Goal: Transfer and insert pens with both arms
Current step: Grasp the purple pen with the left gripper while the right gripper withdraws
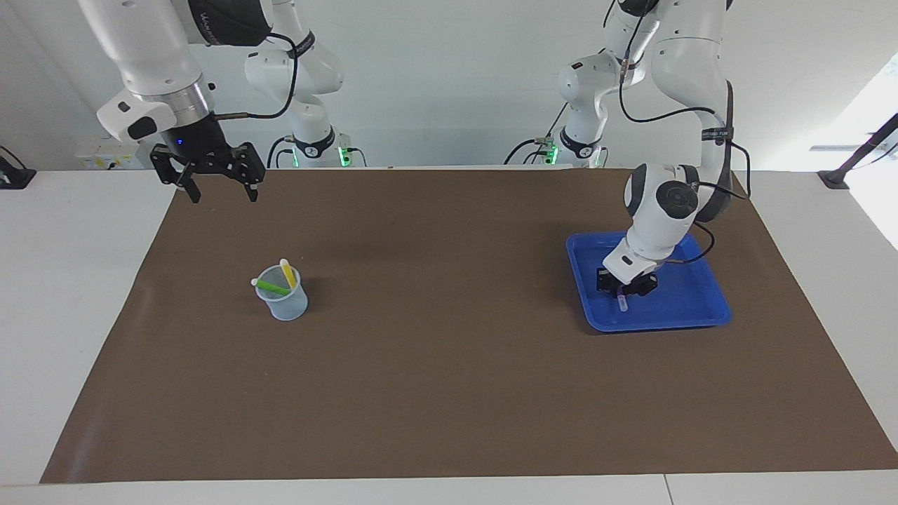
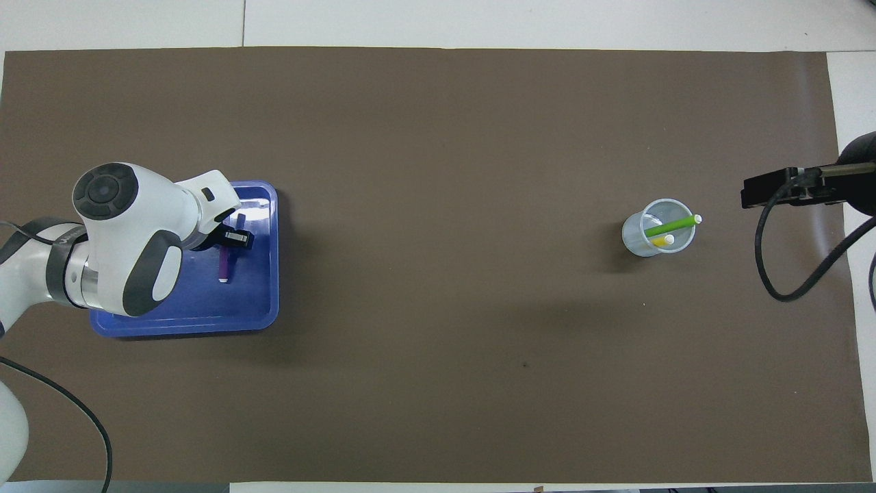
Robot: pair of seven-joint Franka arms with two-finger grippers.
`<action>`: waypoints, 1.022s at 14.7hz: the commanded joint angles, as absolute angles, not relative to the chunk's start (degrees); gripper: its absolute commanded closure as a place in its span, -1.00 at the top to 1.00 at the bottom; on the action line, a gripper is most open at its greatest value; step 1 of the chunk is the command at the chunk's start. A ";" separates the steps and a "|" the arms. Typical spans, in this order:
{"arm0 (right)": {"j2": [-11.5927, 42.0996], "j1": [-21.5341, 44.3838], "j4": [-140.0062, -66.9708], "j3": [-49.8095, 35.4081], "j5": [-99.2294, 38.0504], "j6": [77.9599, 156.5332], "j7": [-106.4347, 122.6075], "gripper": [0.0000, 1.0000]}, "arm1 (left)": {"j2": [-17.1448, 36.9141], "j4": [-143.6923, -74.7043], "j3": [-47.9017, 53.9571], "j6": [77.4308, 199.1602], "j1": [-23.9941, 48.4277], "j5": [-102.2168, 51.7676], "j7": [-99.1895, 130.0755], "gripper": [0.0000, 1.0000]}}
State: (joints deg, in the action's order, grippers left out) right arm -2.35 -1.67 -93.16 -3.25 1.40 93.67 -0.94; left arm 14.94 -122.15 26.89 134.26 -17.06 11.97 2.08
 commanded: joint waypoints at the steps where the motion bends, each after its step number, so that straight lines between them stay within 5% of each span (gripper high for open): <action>1: -1.14 -1.76 -91.49 -3.69 2.46 92.20 -2.37 1.00 | 16.70 -119.98 26.63 132.99 -17.32 13.71 2.99 -1.00; 5: -1.49 -1.58 -92.11 -3.69 2.55 92.11 -2.99 1.00 | 17.40 -118.65 26.54 131.75 -17.31 13.71 2.99 -1.00; 6: -1.49 -1.67 -92.11 -3.69 2.37 92.11 -2.99 1.00 | 17.40 -118.74 26.54 131.92 -17.23 13.71 2.99 0.63; 7: -1.41 -1.67 -92.11 -3.69 2.03 92.11 -2.99 1.00 | 17.40 -118.65 26.54 131.92 -17.31 13.71 3.08 1.00; 11: -1.58 -1.67 -92.28 -3.69 1.76 92.11 -2.99 1.00 | 17.49 -118.56 26.54 131.92 -17.31 13.71 3.16 0.88; 13: -1.58 -1.67 -92.55 -3.69 1.76 92.11 -2.99 1.00 | 17.49 -118.56 26.54 131.92 -17.31 13.71 3.16 0.44; 15: -1.67 -1.67 -92.64 -3.69 1.76 92.20 -3.08 1.00 | 17.49 -118.56 26.54 131.84 -17.31 13.71 3.16 -0.24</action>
State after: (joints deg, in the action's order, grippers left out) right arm -1.80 -1.64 -92.98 -3.34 1.40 93.07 -1.64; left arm 16.64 -119.45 26.65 132.77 -17.22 12.18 2.17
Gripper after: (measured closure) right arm 0.000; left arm 0.273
